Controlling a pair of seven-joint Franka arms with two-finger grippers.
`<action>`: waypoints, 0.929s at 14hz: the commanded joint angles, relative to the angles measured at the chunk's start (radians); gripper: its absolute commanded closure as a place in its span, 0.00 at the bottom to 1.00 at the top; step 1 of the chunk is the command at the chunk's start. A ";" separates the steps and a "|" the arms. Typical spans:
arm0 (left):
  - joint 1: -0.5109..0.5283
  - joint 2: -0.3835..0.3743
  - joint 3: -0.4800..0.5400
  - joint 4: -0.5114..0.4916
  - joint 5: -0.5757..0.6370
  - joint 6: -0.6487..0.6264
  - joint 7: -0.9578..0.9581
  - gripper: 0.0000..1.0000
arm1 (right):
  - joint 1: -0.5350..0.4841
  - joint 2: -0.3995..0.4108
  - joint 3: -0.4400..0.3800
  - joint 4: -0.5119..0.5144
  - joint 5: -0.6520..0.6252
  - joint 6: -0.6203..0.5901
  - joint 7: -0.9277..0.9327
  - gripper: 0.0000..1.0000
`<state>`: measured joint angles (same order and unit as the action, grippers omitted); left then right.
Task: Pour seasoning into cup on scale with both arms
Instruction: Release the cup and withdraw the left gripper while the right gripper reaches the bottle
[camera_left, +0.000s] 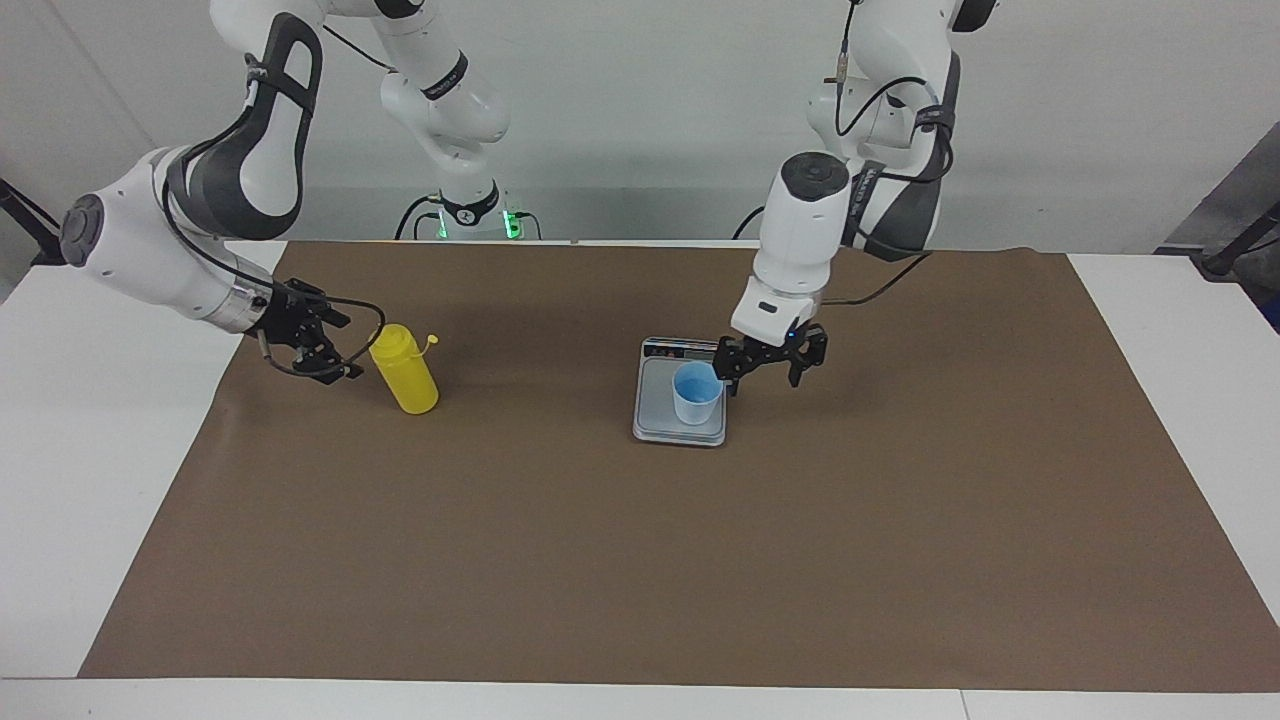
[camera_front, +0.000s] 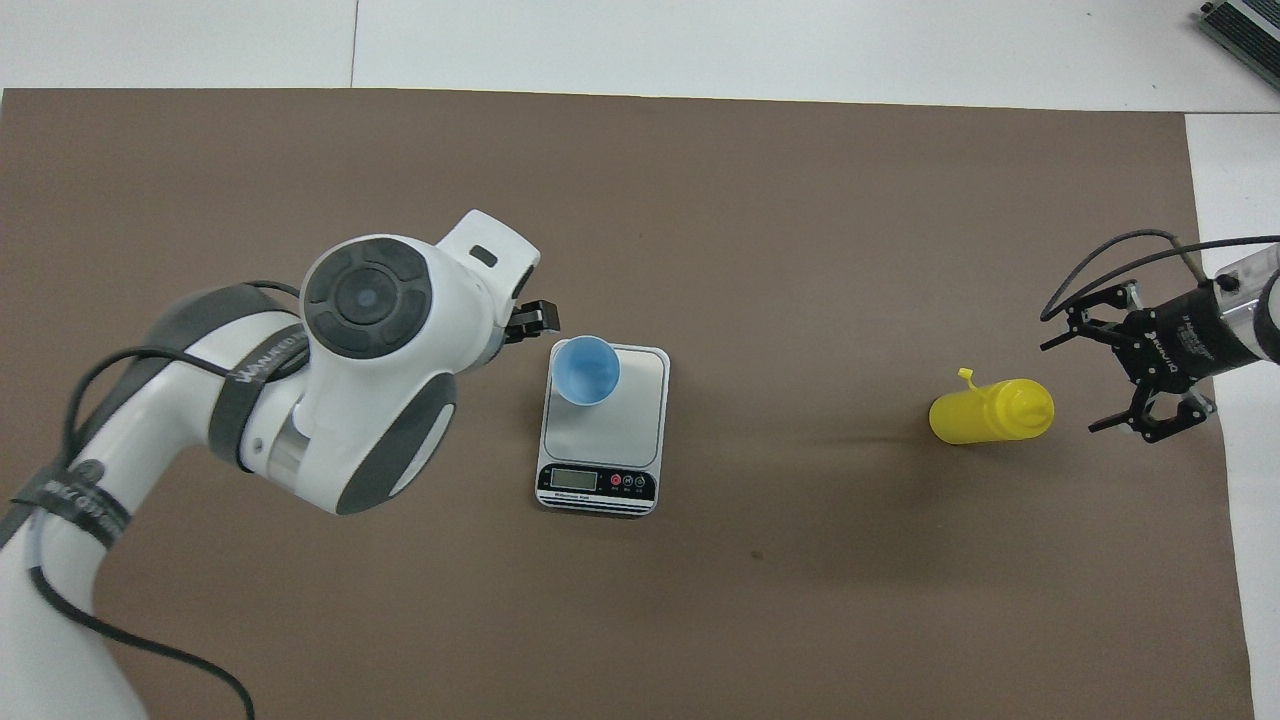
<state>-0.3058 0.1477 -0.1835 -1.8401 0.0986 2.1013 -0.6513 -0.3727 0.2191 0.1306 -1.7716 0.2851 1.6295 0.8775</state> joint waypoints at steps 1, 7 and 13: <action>0.074 -0.077 -0.007 0.002 0.010 -0.108 0.119 0.00 | -0.028 -0.004 0.009 -0.071 0.052 0.055 0.011 0.00; 0.253 -0.183 -0.002 0.047 -0.045 -0.288 0.485 0.00 | -0.044 0.035 0.009 -0.187 0.196 0.177 0.008 0.00; 0.356 -0.168 -0.002 0.217 -0.046 -0.460 0.696 0.00 | -0.048 0.026 0.009 -0.262 0.319 0.185 0.009 0.00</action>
<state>0.0286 -0.0346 -0.1742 -1.6863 0.0711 1.7101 0.0095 -0.4036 0.2699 0.1304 -1.9903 0.5575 1.7907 0.8775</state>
